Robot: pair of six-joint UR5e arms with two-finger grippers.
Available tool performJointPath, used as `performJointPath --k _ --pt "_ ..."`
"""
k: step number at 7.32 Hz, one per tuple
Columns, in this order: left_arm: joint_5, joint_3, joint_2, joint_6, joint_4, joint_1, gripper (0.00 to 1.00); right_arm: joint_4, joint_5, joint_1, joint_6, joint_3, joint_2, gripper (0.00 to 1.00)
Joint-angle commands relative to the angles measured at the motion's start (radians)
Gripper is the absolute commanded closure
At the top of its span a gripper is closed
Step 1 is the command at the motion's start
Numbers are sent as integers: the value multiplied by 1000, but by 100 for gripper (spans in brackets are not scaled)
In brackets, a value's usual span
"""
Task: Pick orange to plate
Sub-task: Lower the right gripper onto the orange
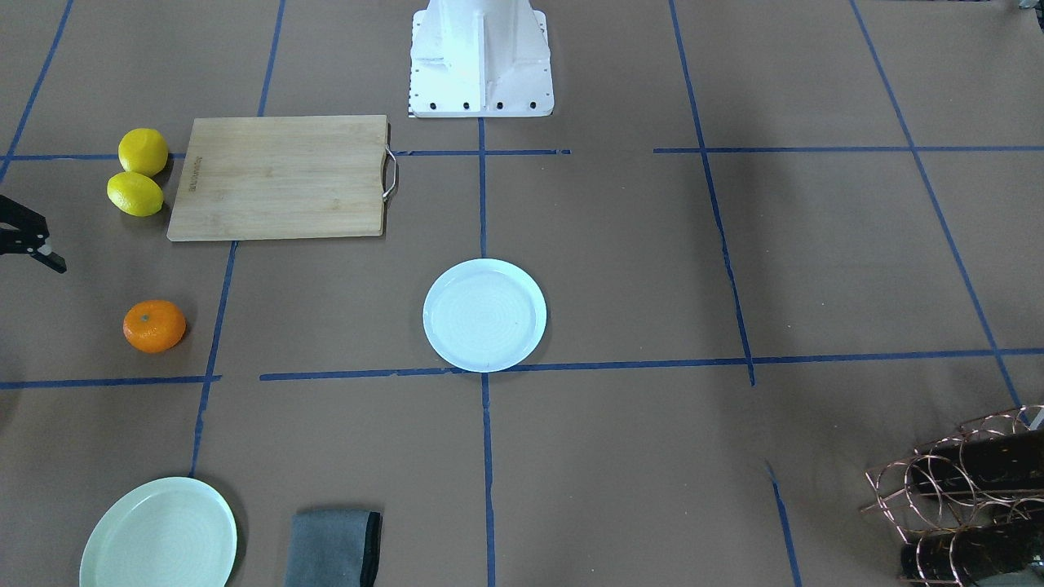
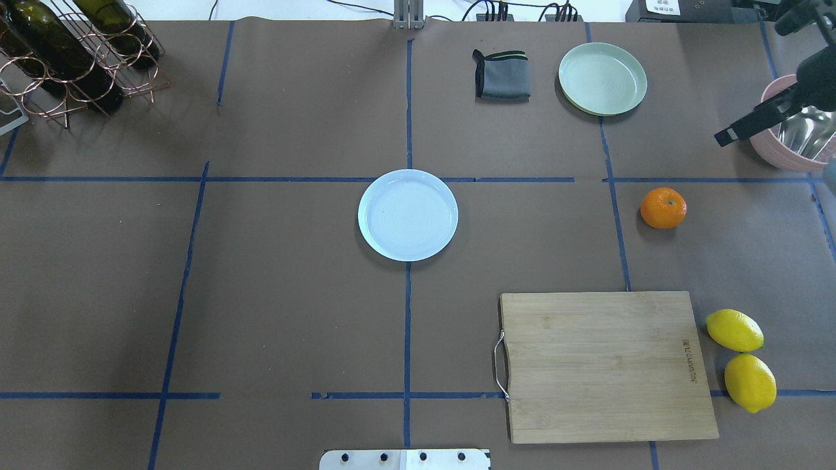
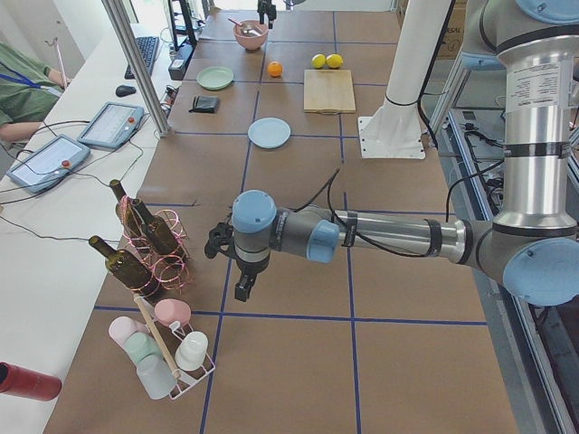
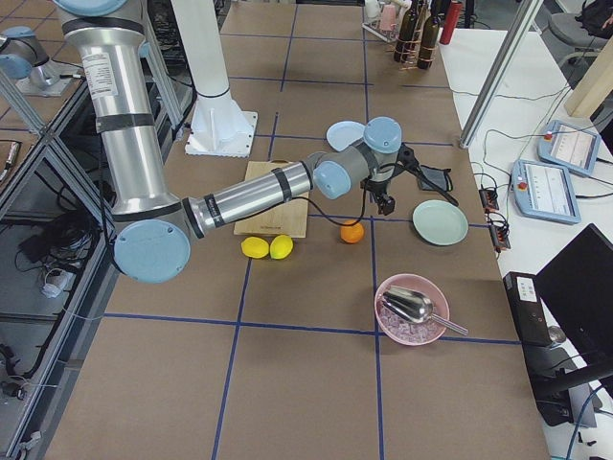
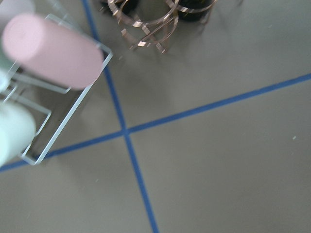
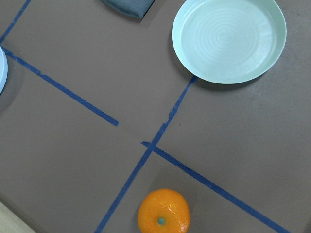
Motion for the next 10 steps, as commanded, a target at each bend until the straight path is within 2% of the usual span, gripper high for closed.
performJointPath --k 1,2,3,4,5,6,10 --pt "4 4 96 55 7 -36 0 -2 -94 -78 95 17 9 0" --pt "6 7 98 54 7 -34 0 10 -172 -141 236 13 -17 0" --pt "1 6 98 54 7 -34 0 100 -293 -220 330 1 -46 0" --pt "-2 6 98 54 5 -34 0 224 -314 -265 402 -59 -65 0" --pt "-2 6 98 54 5 -34 0 355 -373 -307 461 -117 -88 0" --pt "-3 6 98 54 4 -34 0 384 -399 -316 481 -121 -106 0" --pt "-3 7 96 55 -4 -34 0 380 -450 -353 478 -148 -110 0"
